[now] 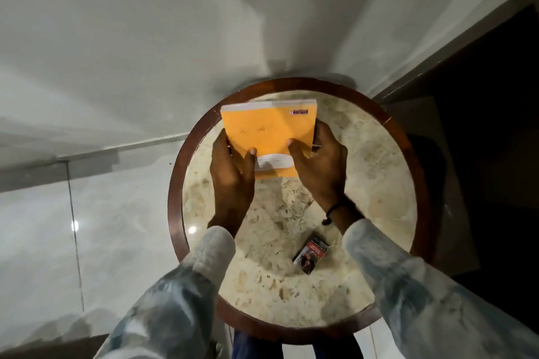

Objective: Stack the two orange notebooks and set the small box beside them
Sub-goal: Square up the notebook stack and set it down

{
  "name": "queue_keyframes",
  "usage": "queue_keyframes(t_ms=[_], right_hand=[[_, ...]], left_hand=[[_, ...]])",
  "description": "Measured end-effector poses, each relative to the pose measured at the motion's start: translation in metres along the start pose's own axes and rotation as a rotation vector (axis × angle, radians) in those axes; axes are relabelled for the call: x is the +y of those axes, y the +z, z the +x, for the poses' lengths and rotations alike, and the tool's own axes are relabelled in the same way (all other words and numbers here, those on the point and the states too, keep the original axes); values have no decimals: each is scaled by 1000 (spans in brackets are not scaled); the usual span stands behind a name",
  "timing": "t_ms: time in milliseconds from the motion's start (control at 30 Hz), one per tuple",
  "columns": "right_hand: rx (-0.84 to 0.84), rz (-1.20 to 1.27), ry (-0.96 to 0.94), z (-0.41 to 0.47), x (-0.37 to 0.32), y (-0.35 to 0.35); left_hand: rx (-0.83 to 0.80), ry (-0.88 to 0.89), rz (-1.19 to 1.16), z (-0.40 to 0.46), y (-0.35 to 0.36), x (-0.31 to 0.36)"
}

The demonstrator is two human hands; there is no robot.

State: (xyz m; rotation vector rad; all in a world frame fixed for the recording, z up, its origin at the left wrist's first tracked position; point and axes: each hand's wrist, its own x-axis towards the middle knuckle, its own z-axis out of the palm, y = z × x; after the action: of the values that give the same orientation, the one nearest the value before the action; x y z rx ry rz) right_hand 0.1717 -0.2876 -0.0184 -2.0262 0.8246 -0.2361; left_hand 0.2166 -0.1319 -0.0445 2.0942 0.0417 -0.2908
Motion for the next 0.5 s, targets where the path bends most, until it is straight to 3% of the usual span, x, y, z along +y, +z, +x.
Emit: queue_keyframes(t_ms=[133, 267, 400, 500], right_hand=[[-134, -109, 221, 20, 1, 10], [-170, -119, 270, 35, 7, 21], [-155, -230, 208, 9, 19, 2], [-224, -353, 127, -40, 37, -24]], left_hand=[[0, -180, 171, 17, 7, -2], [-43, -306, 241, 29, 13, -6], [-33, -24, 600, 23, 17, -3], [-262, 231, 707, 18, 29, -2]])
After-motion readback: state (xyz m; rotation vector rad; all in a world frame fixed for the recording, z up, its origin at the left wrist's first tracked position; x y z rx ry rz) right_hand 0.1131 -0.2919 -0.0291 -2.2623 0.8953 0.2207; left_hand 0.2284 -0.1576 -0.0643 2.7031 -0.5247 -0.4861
